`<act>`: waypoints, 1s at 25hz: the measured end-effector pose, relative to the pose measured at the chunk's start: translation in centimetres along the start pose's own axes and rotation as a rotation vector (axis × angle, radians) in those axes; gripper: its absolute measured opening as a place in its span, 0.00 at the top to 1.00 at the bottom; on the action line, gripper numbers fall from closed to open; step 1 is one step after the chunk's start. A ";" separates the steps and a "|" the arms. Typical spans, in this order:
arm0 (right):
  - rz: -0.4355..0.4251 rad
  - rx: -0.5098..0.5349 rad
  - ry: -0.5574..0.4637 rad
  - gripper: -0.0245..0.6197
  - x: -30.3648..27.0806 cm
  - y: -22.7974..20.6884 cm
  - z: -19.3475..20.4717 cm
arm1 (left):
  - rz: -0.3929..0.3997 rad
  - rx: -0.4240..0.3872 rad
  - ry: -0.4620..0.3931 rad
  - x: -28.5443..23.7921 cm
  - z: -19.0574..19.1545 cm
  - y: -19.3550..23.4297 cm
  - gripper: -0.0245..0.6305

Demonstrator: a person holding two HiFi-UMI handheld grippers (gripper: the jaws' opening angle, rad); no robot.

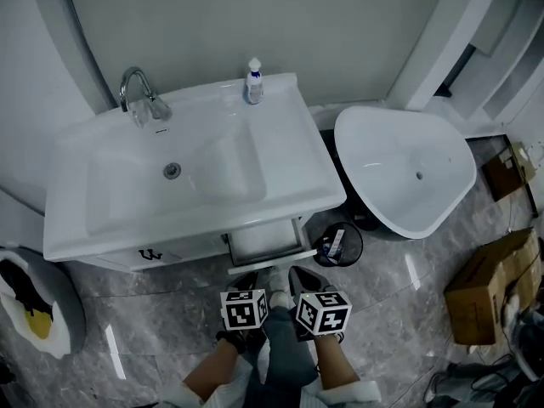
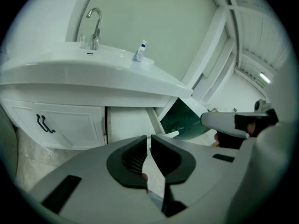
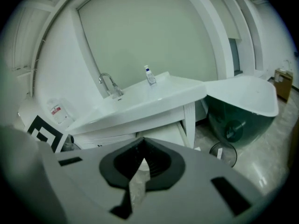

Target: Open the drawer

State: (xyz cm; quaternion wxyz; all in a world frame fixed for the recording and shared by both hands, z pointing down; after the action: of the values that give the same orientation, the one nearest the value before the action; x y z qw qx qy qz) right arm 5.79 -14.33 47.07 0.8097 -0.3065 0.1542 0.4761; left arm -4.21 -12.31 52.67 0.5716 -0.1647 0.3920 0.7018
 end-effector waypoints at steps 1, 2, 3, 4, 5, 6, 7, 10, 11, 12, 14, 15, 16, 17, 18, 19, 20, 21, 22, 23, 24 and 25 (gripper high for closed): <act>-0.010 0.013 -0.010 0.95 0.3 0.6 -0.7 | 0.006 0.001 -0.014 0.6 -0.7 -0.1 0.91; -0.022 0.025 -0.020 0.95 0.5 1.2 -1.4 | 0.012 0.002 -0.030 1.3 -1.5 -0.2 0.91; -0.035 0.034 -0.029 0.95 0.7 1.9 -2.1 | 0.018 0.001 -0.046 2.0 -2.2 -0.2 0.91; -0.048 0.042 -0.039 0.95 1.0 2.5 -2.7 | 0.022 -0.002 -0.064 2.7 -3.0 -0.3 0.91; -0.062 0.050 -0.050 0.95 1.3 3.2 -3.3 | 0.027 -0.005 -0.084 3.5 -3.8 -0.4 0.92; -0.075 0.061 -0.062 0.95 1.6 3.9 -4.0 | 0.035 -0.006 -0.105 4.3 -4.7 -0.5 0.92; -0.088 0.075 -0.075 0.95 2.0 4.7 -4.7 | 0.046 -0.003 -0.129 5.2 -5.6 -0.6 0.92; -0.127 0.128 -0.114 0.95 3.0 7.1 -6.9 | 0.089 0.014 -0.205 7.8 -8.7 -1.2 0.93; -0.140 0.145 -0.128 0.95 3.4 7.9 -7.6 | 0.104 0.011 -0.230 8.8 -9.7 -1.5 0.93; -0.155 0.161 -0.142 0.95 3.8 8.8 -8.2 | 0.117 0.001 -0.256 9.9 -10.5 -1.8 0.93; -0.184 0.188 -0.171 0.95 4.8 10.4 -9.4 | 0.138 -0.027 -0.308 12.0 -12.2 -2.3 0.93; -0.197 0.200 -0.186 0.95 5.3 11.2 -9.9 | 0.149 -0.041 -0.331 13.1 -12.9 -2.6 0.93; -0.210 0.212 -0.200 0.95 5.8 11.8 -10.5 | 0.160 -0.054 -0.353 14.2 -13.5 -2.9 0.93; -0.222 0.221 -0.214 0.95 6.3 12.4 -11.0 | 0.171 -0.066 -0.374 15.2 -14.1 -3.1 0.93; -0.234 0.228 -0.227 0.95 6.7 13.0 -11.5 | 0.181 -0.076 -0.392 16.3 -14.6 -3.3 0.93; -0.247 0.231 -0.241 0.95 7.2 13.6 -11.9 | 0.190 -0.086 -0.408 17.3 -15.0 -3.5 0.93; -0.259 0.233 -0.253 0.95 7.7 14.1 -12.3 | 0.198 -0.094 -0.421 18.3 -15.3 -3.6 0.93; -0.270 0.235 -0.264 0.95 8.1 14.6 -12.7 | 0.206 -0.102 -0.433 19.1 -15.5 -3.8 0.94; -0.278 0.239 -0.273 0.95 8.6 14.9 -13.0 | 0.214 -0.109 -0.443 20.0 -15.7 -4.0 0.94; -0.285 0.245 -0.280 0.95 9.0 15.2 -13.2 | 0.222 -0.118 -0.452 20.8 -15.8 -4.2 0.94; -0.291 0.251 -0.287 0.95 9.4 15.5 -13.4 | 0.230 -0.127 -0.462 21.5 -16.0 -4.5 0.94; -0.298 0.258 -0.292 0.95 9.7 15.8 -13.6 | 0.237 -0.137 -0.472 22.2 -16.1 -4.8 0.94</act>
State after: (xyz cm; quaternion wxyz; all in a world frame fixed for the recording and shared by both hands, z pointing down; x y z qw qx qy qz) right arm -2.46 -10.86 25.90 0.9171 -0.1480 0.0480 0.3672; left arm -9.76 -9.08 25.59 0.5483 0.0120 0.2160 0.8078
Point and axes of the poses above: the fingertips, and each gripper's own axes: x backward along the fingers, y to its left, z out of its underside, the point moved 1 cm from there along x, backward along the fingers, and after that the axes turned 3 degrees about -y, right-handed, at the moved point
